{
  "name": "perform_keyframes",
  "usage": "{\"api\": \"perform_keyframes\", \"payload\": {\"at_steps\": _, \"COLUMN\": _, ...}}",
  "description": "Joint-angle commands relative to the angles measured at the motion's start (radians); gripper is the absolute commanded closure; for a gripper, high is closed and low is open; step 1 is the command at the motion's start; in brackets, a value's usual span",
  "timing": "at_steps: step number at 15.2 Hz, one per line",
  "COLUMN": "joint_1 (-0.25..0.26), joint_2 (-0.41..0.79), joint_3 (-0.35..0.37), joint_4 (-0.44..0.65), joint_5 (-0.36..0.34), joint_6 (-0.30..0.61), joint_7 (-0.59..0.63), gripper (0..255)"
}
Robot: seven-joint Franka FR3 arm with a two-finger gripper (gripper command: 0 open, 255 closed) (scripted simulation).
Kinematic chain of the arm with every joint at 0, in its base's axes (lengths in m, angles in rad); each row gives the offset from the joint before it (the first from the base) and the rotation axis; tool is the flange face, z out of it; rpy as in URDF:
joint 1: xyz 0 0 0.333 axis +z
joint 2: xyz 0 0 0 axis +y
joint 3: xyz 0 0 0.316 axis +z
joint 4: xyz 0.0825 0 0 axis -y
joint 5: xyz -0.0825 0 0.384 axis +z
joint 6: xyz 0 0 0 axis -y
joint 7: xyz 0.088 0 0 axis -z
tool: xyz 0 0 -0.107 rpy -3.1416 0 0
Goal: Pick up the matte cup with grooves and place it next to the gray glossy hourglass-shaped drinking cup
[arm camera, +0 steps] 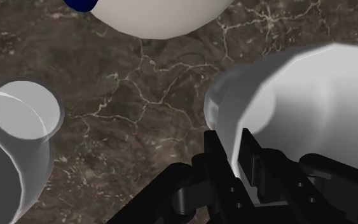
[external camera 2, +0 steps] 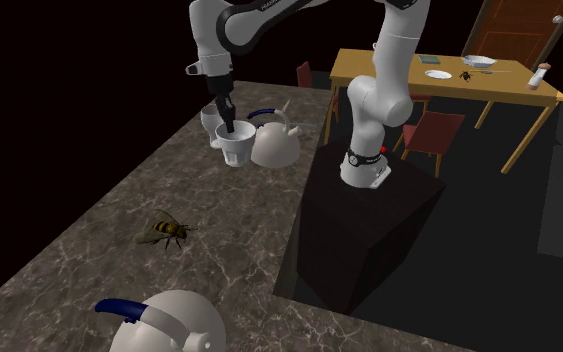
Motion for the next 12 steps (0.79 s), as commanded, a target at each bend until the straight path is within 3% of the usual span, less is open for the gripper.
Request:
{"api": "perform_keyframes", "payload": {"at_steps": 1, "joint_1": 0.0, "joint_2": 0.009, "joint_3": -0.001, "joint_4": -0.016, "joint_5": 0.004, "joint_6": 0.026, "joint_7": -0.006, "gripper": 255}}
{"api": "perform_keyframes", "payload": {"at_steps": 12, "joint_1": 0.002, "joint_2": 0.069, "joint_3": -0.004, "joint_4": -0.087, "joint_5": 0.034, "joint_6": 0.15, "joint_7": -0.042, "gripper": 255}}
